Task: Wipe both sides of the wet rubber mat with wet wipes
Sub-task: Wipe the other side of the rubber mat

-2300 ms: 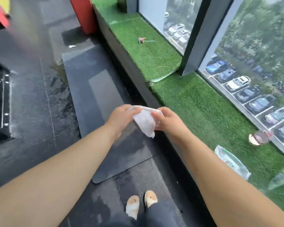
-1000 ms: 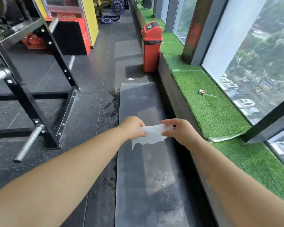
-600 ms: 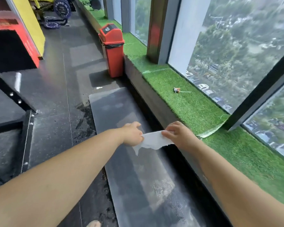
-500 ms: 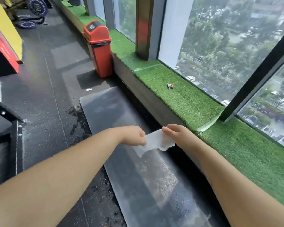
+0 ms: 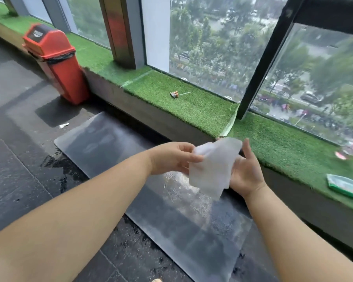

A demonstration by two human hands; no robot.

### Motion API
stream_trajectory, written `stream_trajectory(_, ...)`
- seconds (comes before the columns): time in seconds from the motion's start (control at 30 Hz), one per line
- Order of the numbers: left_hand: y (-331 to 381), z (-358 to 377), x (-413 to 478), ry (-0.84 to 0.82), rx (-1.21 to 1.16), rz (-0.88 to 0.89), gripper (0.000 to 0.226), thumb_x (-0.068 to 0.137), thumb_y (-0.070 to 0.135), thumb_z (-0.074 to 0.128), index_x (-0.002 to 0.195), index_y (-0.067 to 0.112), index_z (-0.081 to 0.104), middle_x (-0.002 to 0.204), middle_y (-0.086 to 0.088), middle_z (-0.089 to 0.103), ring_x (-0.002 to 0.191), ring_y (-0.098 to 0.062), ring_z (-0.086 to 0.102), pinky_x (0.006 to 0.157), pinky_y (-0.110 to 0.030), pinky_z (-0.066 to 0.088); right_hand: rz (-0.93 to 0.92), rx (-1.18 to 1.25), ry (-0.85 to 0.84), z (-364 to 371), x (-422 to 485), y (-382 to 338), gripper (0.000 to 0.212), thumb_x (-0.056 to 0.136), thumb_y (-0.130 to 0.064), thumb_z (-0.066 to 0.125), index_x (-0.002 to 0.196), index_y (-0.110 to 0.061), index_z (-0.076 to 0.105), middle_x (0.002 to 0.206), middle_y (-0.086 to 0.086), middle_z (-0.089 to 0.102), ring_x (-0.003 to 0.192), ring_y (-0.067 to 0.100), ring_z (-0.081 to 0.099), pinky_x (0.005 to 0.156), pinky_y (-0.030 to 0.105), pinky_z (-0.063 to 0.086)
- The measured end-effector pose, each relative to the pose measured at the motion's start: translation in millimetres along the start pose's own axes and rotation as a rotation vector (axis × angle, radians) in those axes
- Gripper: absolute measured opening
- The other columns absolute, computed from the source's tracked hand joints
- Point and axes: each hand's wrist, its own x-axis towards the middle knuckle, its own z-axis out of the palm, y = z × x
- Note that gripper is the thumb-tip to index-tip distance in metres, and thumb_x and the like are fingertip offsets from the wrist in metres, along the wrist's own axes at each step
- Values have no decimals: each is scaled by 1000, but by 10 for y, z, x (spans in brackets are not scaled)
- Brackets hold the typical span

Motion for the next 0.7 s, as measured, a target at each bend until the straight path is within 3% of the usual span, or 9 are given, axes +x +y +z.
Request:
stream_trajectory(0.07, -65, 148, 57, 76, -39, -19, 14, 85, 20, 66, 78, 17, 54, 78, 0, 66, 68, -13, 65, 65, -26, 56, 34, 155, -22, -153, -176, 204, 91, 73, -67, 51, 139, -6, 40, 142, 19, 41, 130, 35, 40, 114, 49, 19)
stream_trajectory(0.13, -186, 265, 93, 159, 69, -69, 17, 91, 20, 61, 76, 19, 53, 76, 2, 64, 66, -12, 63, 64, -26, 57, 54, 20, 4, -217, -328, 408, 77, 82, -61, 46, 137, -7, 44, 138, 18, 47, 126, 33, 46, 109, 46, 32)
stream_trajectory(0.27, -412, 442, 103, 325, 326, -107, 17, 86, 22, 68, 77, 17, 54, 76, 1, 59, 64, -9, 57, 61, -26, 50, -101, -476, 382, -223, -539, 532, 47, 86, -11, 63, 130, -6, 49, 110, 11, 68, 89, 19, 68, 69, 27, 55)
stream_trajectory(0.3, -433, 492, 102, 366, 344, -99, 14, 84, 24, 70, 87, 18, 58, 82, 0, 60, 70, -12, 58, 65, -26, 48, -151, -542, 505, -238, -576, 534, 51, 84, -7, 65, 131, -8, 46, 103, 11, 70, 80, 16, 69, 61, 23, 53)
stream_trajectory(0.4, -445, 567, 133, 403, 418, -9, 53, 81, 26, 73, 129, 25, 52, 103, -8, 65, 90, -19, 62, 73, -17, 44, -272, -695, 698, -218, -637, 555, 60, 84, -11, 68, 131, -31, 38, 92, 6, 68, 68, 10, 65, 52, 19, 48)
stream_trajectory(0.47, -384, 565, 129, 323, 479, 76, 41, 82, 26, 72, 122, 26, 60, 92, -2, 68, 83, -12, 61, 65, -8, 41, -261, -814, 717, -154, -638, 571, 38, 86, -16, 65, 122, -22, 55, 91, 0, 66, 72, 10, 62, 61, 22, 51)
stream_trajectory(0.53, -334, 504, 109, 238, 620, 88, 28, 79, 30, 74, 106, 23, 70, 92, 5, 68, 87, -9, 61, 71, -14, 43, -205, -929, 676, -99, -636, 595, 38, 80, -19, 72, 117, -19, 62, 92, -5, 65, 74, 7, 60, 71, 24, 51)
stream_trajectory(0.63, -277, 417, 93, 158, 901, 53, 27, 74, 33, 78, 98, 22, 71, 87, 9, 66, 88, -11, 62, 78, -25, 50, -140, -1212, 662, 0, -598, 616, 42, 71, -15, 79, 110, -23, 64, 82, -12, 59, 71, 3, 55, 66, 18, 44)
stream_trajectory(0.7, -281, 391, 100, 170, 1076, 70, 10, 78, 32, 72, 85, 26, 69, 80, 14, 59, 88, -12, 62, 76, -27, 51, -116, -1445, 750, 31, -546, 614, 20, 75, -22, 75, 94, -24, 68, 80, -13, 54, 74, 8, 55, 63, 20, 45)
